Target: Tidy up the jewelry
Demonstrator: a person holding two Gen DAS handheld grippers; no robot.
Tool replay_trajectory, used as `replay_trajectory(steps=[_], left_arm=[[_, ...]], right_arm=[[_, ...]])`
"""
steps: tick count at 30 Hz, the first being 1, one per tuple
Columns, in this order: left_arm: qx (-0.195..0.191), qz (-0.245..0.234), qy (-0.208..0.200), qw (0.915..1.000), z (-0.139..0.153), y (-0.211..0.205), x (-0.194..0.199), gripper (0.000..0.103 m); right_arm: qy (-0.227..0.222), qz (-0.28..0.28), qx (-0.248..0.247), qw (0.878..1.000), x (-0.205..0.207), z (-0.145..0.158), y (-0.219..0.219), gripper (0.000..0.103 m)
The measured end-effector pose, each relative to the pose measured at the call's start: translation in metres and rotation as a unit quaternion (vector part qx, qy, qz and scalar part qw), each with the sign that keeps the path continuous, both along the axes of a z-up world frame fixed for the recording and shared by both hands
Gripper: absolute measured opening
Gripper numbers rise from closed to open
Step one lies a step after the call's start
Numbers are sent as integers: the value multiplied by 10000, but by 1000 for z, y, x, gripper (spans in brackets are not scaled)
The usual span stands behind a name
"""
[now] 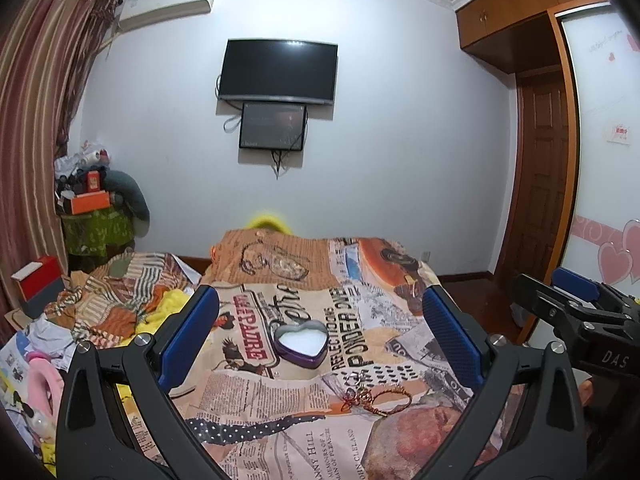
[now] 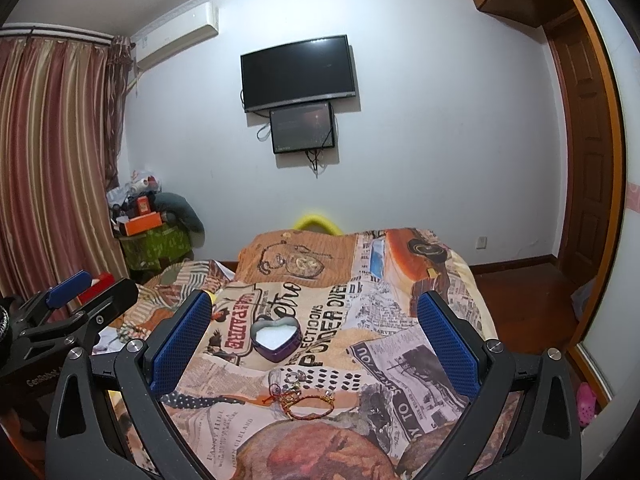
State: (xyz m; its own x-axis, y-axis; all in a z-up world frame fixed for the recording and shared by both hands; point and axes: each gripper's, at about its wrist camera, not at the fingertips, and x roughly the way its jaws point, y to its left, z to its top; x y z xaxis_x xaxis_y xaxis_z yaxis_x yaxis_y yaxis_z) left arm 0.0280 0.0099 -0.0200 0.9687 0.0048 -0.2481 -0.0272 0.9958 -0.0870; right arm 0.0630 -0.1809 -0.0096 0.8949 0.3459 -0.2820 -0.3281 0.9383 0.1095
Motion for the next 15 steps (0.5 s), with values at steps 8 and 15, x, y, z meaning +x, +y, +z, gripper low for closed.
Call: replay_trajectory(steps=[8, 15], left_arm=[[49, 227, 651, 9976, -33, 17, 38, 94], [100, 301, 1354, 9903, -71, 24, 71, 76]], right_arm=[[464, -85, -295, 9985, 36, -34, 4, 102], [983, -67, -474, 9940, 63, -68, 2, 96]])
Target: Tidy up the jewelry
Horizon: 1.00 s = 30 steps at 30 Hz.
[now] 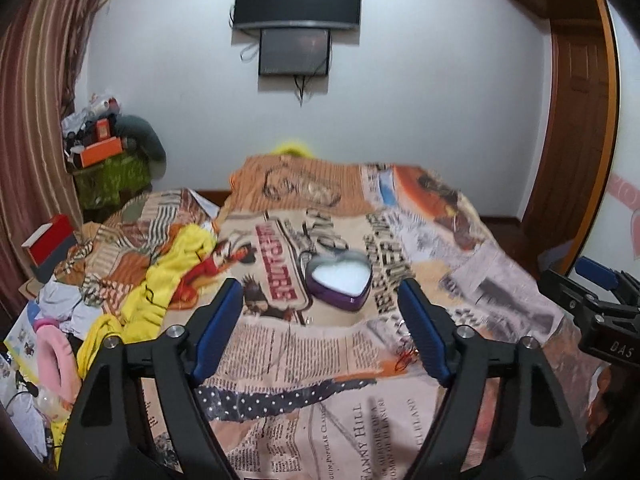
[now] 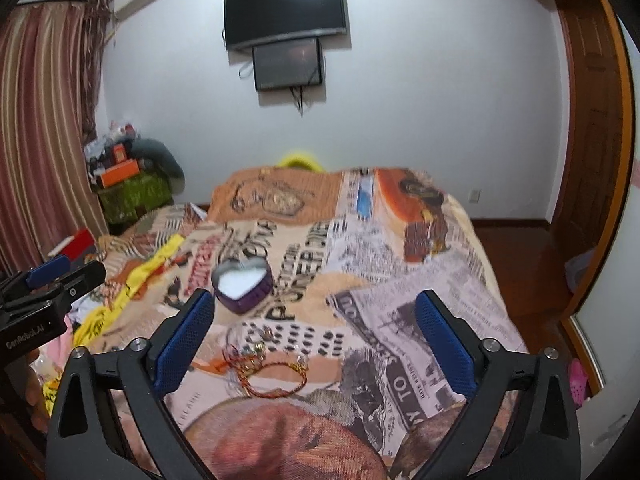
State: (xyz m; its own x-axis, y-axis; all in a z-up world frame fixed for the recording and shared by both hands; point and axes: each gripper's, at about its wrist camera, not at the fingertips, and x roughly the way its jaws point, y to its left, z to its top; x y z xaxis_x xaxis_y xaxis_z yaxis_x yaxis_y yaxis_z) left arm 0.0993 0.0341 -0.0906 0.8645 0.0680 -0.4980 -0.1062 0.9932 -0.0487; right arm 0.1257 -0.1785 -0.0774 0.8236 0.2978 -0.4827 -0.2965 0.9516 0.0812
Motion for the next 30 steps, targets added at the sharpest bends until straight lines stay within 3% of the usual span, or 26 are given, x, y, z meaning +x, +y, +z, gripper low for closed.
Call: replay_trajectory(steps=[7, 12, 17, 30], left_arm=[[-51, -386, 664, 9970, -37, -15, 28, 64], [-325, -648, 1130, 9909, -60, -22, 48, 48], [-511, -752, 1282, 9876, -70, -23, 56, 44], [-731, -1147, 1455, 9800, -83, -37, 68, 33]], right_arm=[[617, 258, -223, 9975, 21, -32, 5, 73], [990, 410, -388, 9935, 38, -52, 8, 59], [1239, 540, -480, 9897, 49, -64, 9, 45], [1691, 850, -652, 9798, 69, -86, 20, 24]])
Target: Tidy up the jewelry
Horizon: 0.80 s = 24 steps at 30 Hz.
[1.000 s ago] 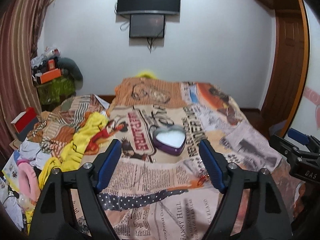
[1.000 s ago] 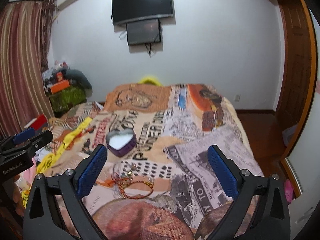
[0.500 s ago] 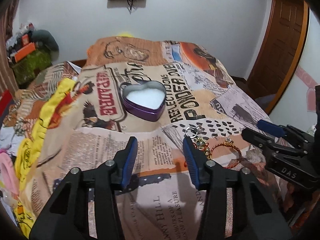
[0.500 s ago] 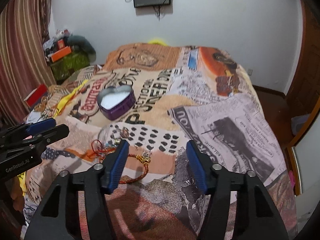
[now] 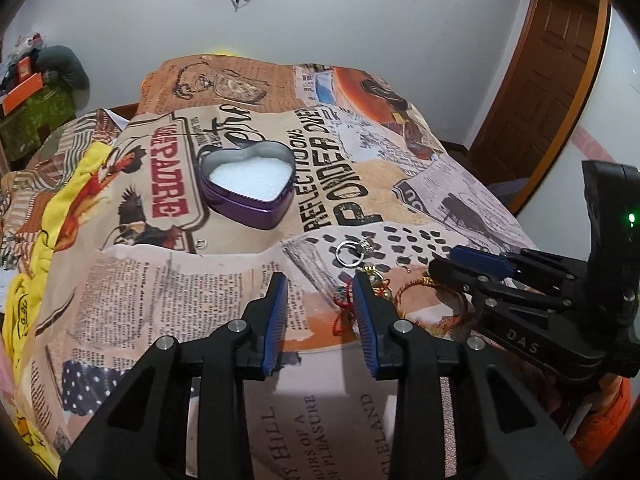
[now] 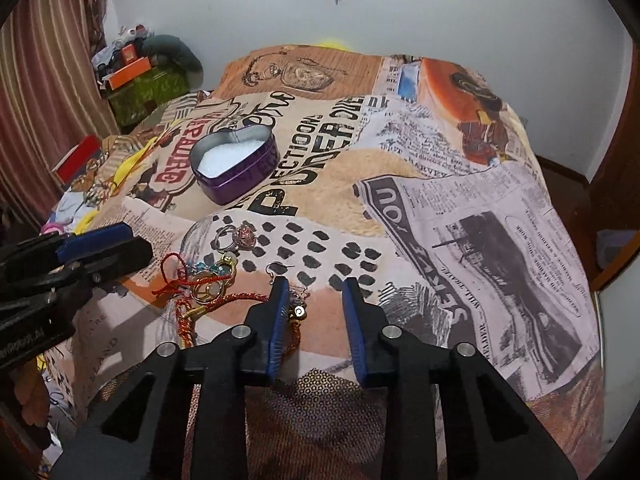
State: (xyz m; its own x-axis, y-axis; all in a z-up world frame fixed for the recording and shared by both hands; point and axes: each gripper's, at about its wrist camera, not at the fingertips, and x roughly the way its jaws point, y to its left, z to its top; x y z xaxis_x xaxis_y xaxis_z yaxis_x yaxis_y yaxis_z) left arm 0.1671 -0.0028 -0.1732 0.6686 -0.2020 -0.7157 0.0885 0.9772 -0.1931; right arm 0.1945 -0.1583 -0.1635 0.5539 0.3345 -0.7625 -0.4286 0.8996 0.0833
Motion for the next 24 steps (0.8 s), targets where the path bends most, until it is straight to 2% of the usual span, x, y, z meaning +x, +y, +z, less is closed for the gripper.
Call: replay_trajectory(steps=[9, 13, 15, 22, 24], left_arm=[[-32, -153, 104, 9998, -6, -8, -2, 33], [-81, -226, 156, 9996, -10, -10, -4, 33], [-106, -269, 203, 9994, -12, -12, -2, 27], [-215, -304, 236, 9990, -15, -15, 4, 18], [-242, -293, 242, 9990, -16, -15, 6, 12]], right_arm=[[87, 197, 29, 9998, 4, -1, 4, 20], [170, 266, 64, 9995, 7, -3, 8, 11], [213, 255, 120, 9994, 9, -4, 7, 10], [85, 134, 216, 9996, 3, 2, 1, 8], [46, 107, 225, 9997, 1, 5, 0, 8]])
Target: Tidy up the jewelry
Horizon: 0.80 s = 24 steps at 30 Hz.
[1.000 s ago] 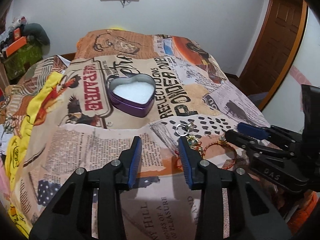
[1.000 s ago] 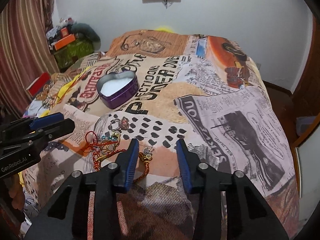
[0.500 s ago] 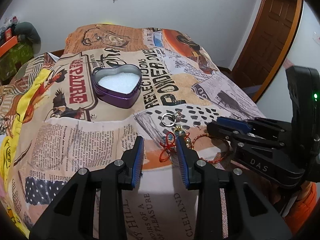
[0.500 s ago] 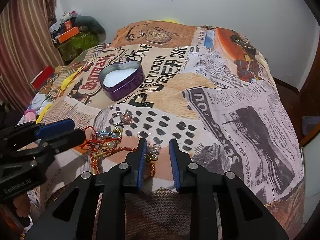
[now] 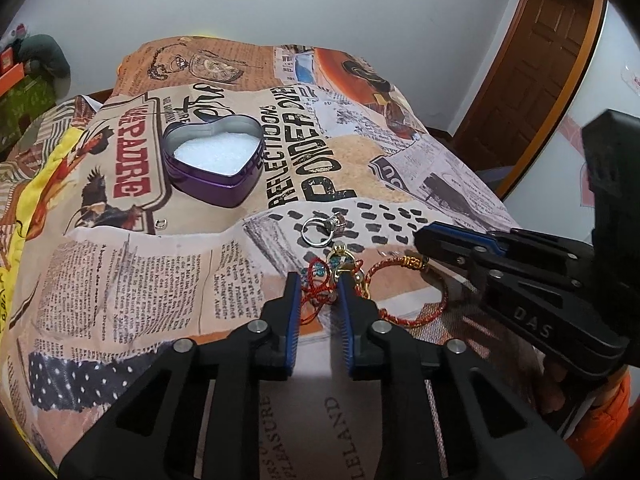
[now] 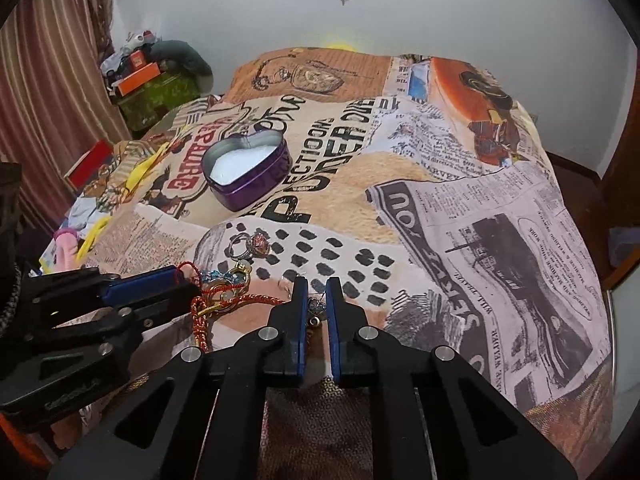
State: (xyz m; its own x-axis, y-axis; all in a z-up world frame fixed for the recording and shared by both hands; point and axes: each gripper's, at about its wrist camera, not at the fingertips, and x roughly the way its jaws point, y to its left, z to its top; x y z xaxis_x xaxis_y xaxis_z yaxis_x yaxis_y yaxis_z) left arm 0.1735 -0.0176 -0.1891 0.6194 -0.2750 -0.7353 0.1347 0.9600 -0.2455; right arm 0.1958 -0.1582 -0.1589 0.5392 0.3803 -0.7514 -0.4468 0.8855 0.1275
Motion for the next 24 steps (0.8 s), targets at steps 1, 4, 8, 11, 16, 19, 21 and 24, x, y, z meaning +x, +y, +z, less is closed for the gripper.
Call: replay_trajectory(steps=[1, 4, 8, 11, 16, 19, 21, 24], left_arm=[[-25, -6, 10, 10000, 0, 0, 1, 10], [-72, -11, -3, 10000, 0, 0, 1, 3], [-116, 21, -137, 9998, 8, 2, -4, 1], [-127, 72, -245, 9996, 17, 6, -6, 1], [-107, 185, -424, 9989, 32, 13, -12, 1], [-83, 248, -513, 9983, 40, 17, -16, 0], [-83, 268, -564, 9980, 43, 19, -17, 0], [-34, 270, -514, 9983, 41, 18, -17, 1]], right_arm=[[-23, -22, 1, 10000, -1, 1, -1, 8], [-43, -79, 37, 10000, -1, 5, -5, 8], [-101, -171, 77, 9998, -2, 11, -11, 8], [-159, -202, 101, 9996, -5, 16, -12, 8], [-289, -212, 166, 9992, -10, 28, -12, 8], [-377, -208, 226, 9988, -12, 35, -12, 8], [-434, -212, 265, 9985, -14, 39, -12, 8], [-478, -218, 319, 9981, -16, 43, -13, 8]])
